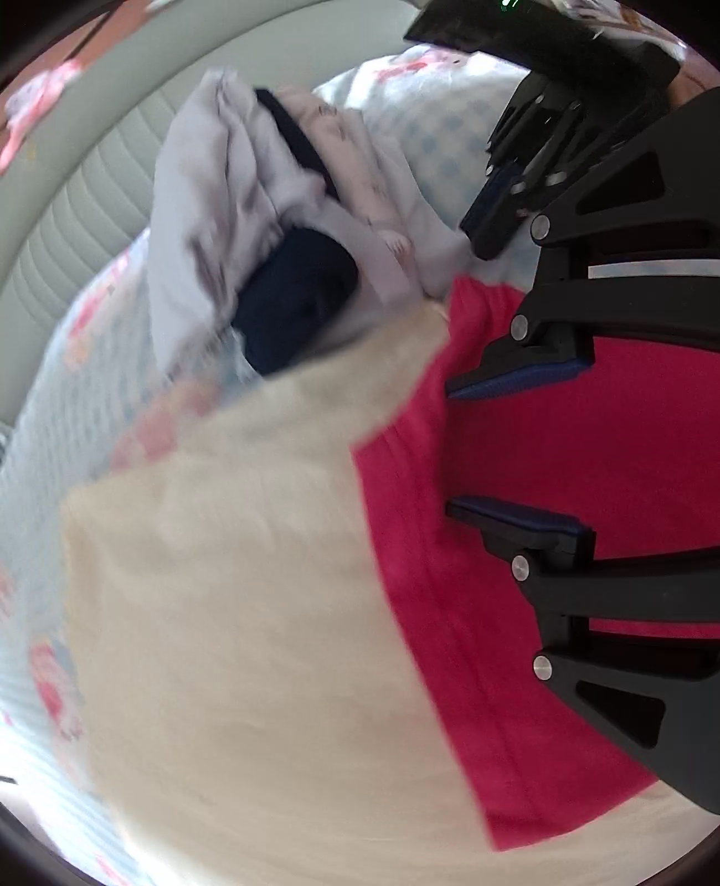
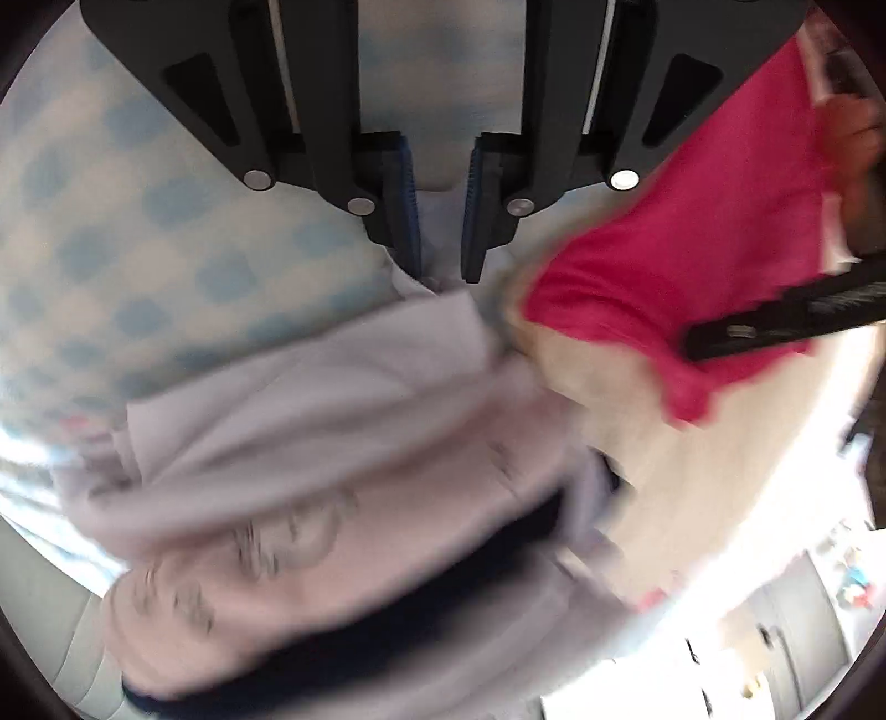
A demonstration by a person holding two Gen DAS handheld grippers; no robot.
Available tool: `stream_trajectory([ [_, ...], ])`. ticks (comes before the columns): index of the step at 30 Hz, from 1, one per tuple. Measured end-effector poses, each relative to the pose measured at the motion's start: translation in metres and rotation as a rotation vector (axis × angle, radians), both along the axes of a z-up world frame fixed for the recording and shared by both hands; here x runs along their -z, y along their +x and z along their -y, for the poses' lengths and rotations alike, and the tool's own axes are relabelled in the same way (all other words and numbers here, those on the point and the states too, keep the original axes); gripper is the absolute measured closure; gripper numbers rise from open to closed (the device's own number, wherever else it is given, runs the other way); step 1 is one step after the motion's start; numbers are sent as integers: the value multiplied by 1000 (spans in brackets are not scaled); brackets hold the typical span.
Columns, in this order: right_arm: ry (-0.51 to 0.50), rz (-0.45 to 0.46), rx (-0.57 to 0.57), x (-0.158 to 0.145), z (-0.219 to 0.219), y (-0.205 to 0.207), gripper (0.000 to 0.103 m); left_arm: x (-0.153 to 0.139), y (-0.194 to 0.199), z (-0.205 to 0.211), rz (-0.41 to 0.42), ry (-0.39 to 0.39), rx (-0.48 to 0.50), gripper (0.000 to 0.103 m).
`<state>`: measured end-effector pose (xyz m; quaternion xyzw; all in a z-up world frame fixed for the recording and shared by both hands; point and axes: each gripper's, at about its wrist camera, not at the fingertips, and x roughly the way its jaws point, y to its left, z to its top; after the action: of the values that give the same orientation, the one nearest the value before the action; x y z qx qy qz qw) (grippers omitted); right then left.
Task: Fold clothes
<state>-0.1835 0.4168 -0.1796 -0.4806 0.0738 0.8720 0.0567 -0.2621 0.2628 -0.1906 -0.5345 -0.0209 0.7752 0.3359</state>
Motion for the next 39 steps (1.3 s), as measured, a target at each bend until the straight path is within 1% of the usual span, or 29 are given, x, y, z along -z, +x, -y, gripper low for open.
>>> stream_trajectory([
  [1,-12,-25,-27,-8,5,2,79,-4,0,-3,-17,2,8,67],
  [2,-26,-34,-54,-12,10,1,73,-4,-4,-7,-29,-20,-2,67],
  [4,-55,-14,-111,-10,22,-6,73,3,-17,-11,-25,-50,-49,67],
  [5,-59,1,-128,-7,28,-11,73,6,-22,-6,-1,-41,-73,67],
  [6,-44,22,-125,-2,31,-15,73,9,-27,-2,25,-30,-97,68],
  [7,-15,55,-102,4,35,-20,73,6,-29,4,42,-4,-122,68],
  [8,7,84,-74,7,37,-24,73,-2,-25,11,29,22,-139,68],
  [9,-2,85,-53,7,34,-24,73,-10,-20,17,13,47,-155,66],
  [10,-33,69,-39,3,31,-21,73,-17,-8,26,-5,71,-154,65],
  [11,-54,56,-42,-1,31,-16,72,-19,2,33,-4,78,-146,65],
  [13,-64,48,-75,-8,38,-9,72,-21,21,47,1,86,-129,65],
  [17,-75,68,-165,-21,67,8,72,-15,59,62,22,-50,-72,65],
  [18,-79,72,-176,-25,73,15,72,-16,68,65,25,-69,-65,65],
  [19,-91,75,-184,-30,78,25,72,-22,87,75,12,-66,-70,65],
  [20,-112,75,-190,-35,81,36,72,-20,100,85,28,-49,-70,65],
  [21,-138,76,-196,-38,80,47,71,-18,112,95,46,-31,-70,62],
  [23,-175,96,-209,-32,86,63,68,-13,136,114,83,5,-70,61],
  [25,-172,124,-218,-20,98,81,68,6,146,122,123,-60,-79,62],
  [27,-140,137,-223,-15,103,96,68,5,160,133,110,-79,-81,63],
  [29,-118,139,-226,-14,107,112,68,-10,175,148,91,-45,-86,63],
  [30,-130,123,-221,-21,107,122,68,-18,183,156,76,-26,-95,63],
  [32,-188,104,-231,-29,109,139,68,-23,194,165,65,1,-99,63],
  [34,-205,115,-259,-29,123,155,68,-19,204,169,73,4,-93,63],
  [36,-173,144,-273,-17,136,168,68,-12,218,174,85,-6,-85,63],
  [39,-158,188,-273,2,145,186,68,1,243,174,95,-62,-65,63],
])
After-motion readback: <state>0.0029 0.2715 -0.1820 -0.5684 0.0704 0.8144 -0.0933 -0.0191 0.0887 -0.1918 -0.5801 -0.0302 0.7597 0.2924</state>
